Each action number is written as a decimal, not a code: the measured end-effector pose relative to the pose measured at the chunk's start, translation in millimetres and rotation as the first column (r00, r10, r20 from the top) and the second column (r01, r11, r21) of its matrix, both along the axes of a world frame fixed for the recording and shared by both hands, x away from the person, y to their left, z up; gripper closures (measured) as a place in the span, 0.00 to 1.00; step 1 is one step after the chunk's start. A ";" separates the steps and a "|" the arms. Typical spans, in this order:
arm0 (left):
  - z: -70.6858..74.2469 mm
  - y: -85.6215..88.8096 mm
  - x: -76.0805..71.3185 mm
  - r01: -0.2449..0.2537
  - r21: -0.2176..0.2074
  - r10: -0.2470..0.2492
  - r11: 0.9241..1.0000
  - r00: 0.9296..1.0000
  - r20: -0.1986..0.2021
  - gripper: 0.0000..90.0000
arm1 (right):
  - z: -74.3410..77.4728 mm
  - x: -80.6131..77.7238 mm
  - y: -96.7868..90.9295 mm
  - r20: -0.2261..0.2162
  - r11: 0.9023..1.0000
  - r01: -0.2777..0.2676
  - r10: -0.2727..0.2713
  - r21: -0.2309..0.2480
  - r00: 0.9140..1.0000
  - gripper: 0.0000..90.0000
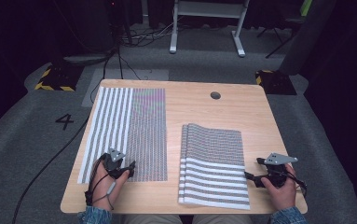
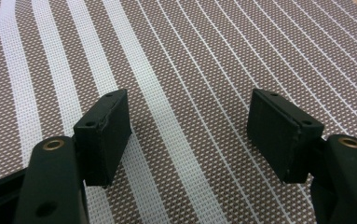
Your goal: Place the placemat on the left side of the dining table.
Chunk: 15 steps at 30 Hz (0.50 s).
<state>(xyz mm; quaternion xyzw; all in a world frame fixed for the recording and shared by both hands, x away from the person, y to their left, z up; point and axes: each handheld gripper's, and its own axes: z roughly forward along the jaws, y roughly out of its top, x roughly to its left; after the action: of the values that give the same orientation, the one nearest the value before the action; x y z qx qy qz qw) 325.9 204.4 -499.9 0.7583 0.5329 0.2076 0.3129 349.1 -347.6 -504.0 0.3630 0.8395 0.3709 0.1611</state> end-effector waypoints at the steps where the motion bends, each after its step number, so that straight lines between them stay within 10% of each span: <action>1: -1.0 1.2 -0.3 -0.002 -0.010 0.002 1.000 1.000 0.005 0.34 | 0.0 0.1 0.0 -0.001 1.000 0.000 0.000 0.000 1.000 0.15; 15: 0.2 12.8 -6.1 -0.021 -0.009 0.021 1.000 1.000 -0.010 0.35 | -0.3 1.1 0.0 0.004 1.000 -0.005 0.005 -0.004 1.000 0.15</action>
<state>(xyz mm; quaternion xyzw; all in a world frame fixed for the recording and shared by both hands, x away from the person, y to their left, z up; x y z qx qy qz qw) 319.8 217.2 -499.8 0.7523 0.5432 0.2049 0.3114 350.2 -347.6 -504.3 0.3601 0.8407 0.3704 0.1624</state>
